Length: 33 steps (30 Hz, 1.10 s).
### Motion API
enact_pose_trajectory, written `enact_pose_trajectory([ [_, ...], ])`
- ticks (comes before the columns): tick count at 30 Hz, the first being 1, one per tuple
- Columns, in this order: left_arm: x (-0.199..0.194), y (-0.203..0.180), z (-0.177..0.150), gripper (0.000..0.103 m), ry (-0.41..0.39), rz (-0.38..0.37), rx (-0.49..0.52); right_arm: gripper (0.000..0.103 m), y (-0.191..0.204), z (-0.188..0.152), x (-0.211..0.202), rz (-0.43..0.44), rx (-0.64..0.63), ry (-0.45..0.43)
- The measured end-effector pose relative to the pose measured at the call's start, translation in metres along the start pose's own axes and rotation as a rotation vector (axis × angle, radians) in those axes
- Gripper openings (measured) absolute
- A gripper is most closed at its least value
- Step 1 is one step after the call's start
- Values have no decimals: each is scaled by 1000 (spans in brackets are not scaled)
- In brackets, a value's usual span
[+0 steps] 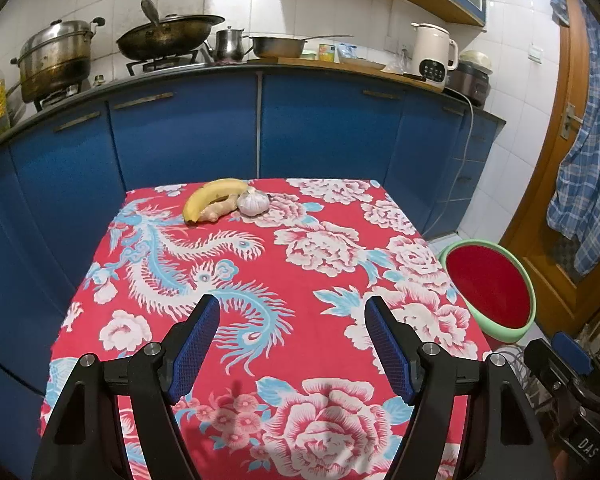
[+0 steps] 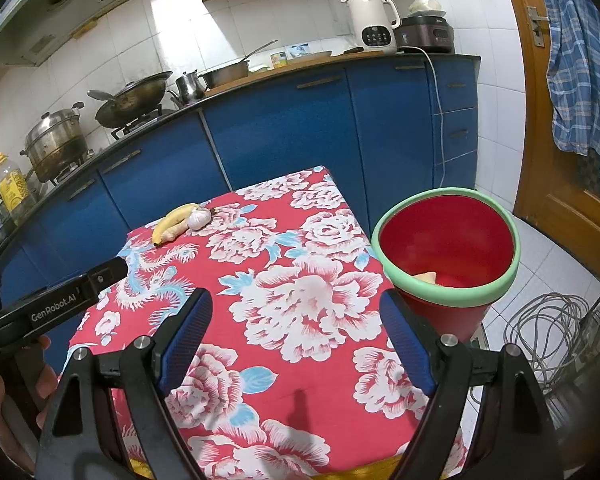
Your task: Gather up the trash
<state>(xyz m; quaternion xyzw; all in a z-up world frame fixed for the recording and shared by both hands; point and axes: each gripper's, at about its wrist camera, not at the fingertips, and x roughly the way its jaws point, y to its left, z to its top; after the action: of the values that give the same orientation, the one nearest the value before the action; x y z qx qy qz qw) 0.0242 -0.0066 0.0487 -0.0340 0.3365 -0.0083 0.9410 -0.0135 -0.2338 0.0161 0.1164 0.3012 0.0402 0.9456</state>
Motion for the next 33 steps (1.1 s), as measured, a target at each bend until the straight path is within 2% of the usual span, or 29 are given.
enact_pose_trajectory([
  [33, -2, 3, 1, 76, -3, -2, -2, 85, 5, 1, -1, 0, -3, -5],
])
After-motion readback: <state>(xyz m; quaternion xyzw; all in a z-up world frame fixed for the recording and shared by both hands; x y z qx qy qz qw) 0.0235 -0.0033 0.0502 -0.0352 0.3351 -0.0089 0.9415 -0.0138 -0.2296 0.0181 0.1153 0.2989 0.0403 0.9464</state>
